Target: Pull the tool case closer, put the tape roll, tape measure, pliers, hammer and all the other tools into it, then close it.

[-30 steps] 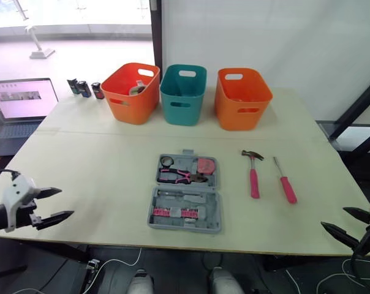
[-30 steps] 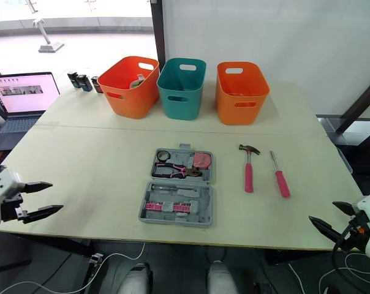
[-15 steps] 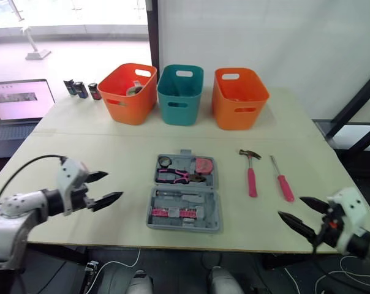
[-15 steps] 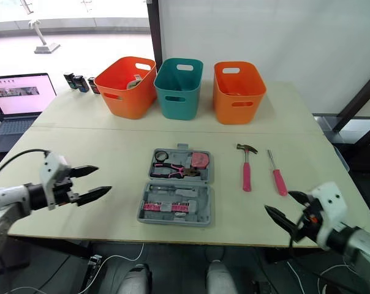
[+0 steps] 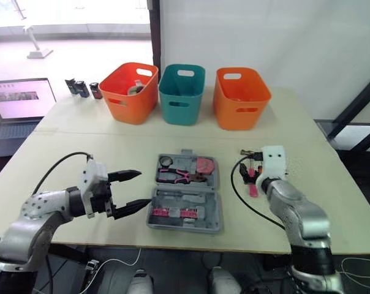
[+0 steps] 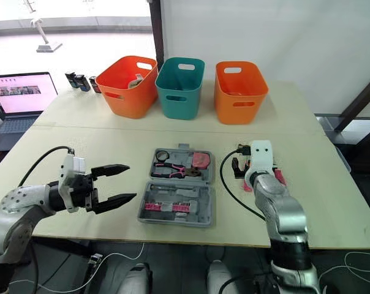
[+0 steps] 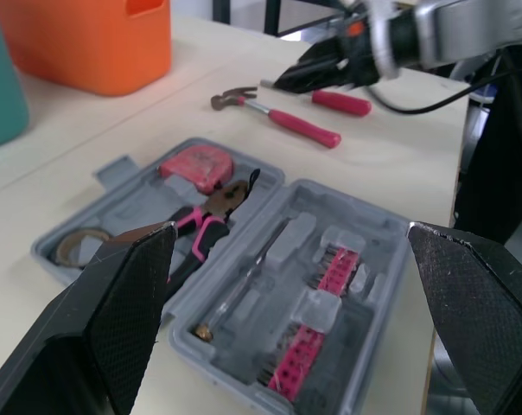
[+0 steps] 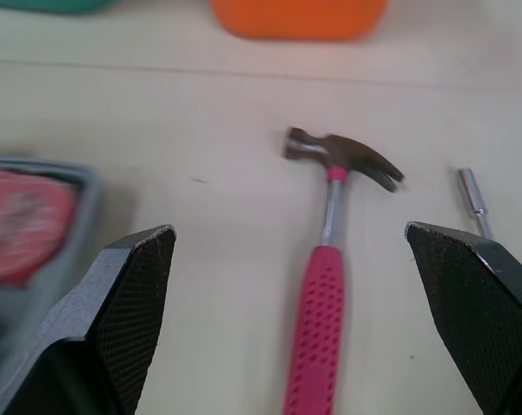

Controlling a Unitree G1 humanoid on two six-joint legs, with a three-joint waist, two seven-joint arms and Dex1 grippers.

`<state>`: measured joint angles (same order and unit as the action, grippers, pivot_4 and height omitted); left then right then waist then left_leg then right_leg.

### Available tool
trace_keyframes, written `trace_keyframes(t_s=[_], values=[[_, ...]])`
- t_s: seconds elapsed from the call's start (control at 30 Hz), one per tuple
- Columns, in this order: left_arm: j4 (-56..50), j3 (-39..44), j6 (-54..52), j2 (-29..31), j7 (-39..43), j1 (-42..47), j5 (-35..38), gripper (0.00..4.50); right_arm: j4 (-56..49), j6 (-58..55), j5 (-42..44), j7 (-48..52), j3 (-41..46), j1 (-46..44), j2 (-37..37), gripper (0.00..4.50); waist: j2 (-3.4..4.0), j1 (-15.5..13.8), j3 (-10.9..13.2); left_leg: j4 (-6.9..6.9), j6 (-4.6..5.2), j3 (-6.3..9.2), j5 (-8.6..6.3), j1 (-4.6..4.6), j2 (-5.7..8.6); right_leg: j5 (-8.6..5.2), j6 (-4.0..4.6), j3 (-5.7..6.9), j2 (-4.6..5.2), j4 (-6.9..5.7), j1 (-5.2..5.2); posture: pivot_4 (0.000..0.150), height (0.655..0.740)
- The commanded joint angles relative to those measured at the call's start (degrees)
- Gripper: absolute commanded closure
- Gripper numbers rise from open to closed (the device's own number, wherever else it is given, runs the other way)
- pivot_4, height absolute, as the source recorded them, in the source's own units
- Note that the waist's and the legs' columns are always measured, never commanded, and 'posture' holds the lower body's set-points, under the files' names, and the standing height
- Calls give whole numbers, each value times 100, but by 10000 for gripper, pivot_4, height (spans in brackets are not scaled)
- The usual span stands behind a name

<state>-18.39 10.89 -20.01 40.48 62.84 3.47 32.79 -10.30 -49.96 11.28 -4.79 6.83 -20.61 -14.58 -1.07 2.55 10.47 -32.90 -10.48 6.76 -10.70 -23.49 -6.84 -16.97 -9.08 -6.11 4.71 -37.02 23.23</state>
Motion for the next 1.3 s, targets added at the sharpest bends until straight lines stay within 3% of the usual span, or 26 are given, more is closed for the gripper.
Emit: trace_keyframes(t_s=[0.03, 0.37, 0.47, 0.6, 0.7, 1.03, 1.17, 1.3], values=[[-32, -42, 318, 20, 69, -41, -121, 188, 796, 386, -282, -121, -18, -353, 88, 0, 3, 3, 2, 2, 0, 0, 0, 0, 0, 0, -1, 0, 0, 0, 0, 1500, 7400], [66, -65, 791, -78, 33, -365, -303, 188, 3229, 1004, -554, -102, 95, -1448, 107, 0, 16, 13, 9, 4, 1, 0, 0, 0, 0, 0, -4, 0, 0, -3, 2, 1500, 7400], [106, -42, 857, -107, 1, -417, -294, 0, 3369, 994, -522, -41, 158, -1491, 114, 8466, 15, 2, 9, 4, 1, 0, 0, 0, 0, 0, -5, 0, 0, -2, 1, 1500, 7400], [186, -63, 984, -135, 23, -505, -322, 0, 3668, 1195, -487, 17, 235, -1636, 102, 29733, 15, 11, 9, 3, 1, 0, 0, 0, 0, -1, -5, 0, 0, -2, -1, 1500, 7400], [213, -94, 1055, -146, 53, -581, -344, 0, 4010, 1304, -514, 28, 292, -1810, 46, 41556, 15, 19, 9, 3, 1, 0, 0, 1, 0, 0, -4, 0, -1, -2, 0, 1500, 7400], [449, -175, 1208, -191, 114, -598, -419, 0, 4302, 1366, -483, 229, 417, -2002, -207, 41565, 15, 9, 9, 2, 1, 0, 0, 1, 0, 0, -4, 0, 0, -1, -1, 1500, 7400], [488, -205, 1230, -210, 130, -603, -447, 0, 3226, 865, -395, 379, 366, -1593, -206, 41572, 22, -9, 13, 5, 1, 0, 0, -1, 0, -2, -6, 0, 0, 0, 0, 1500, 7400], [536, -229, 1262, -194, 170, -608, -449, 0, 1103, -223, -242, 411, 272, -692, -102, 41577, 30, -4, 18, 23, 1, 0, 0, -2, 0, -5, -12, 0, 0, -2, 11, 1500, 7400]])
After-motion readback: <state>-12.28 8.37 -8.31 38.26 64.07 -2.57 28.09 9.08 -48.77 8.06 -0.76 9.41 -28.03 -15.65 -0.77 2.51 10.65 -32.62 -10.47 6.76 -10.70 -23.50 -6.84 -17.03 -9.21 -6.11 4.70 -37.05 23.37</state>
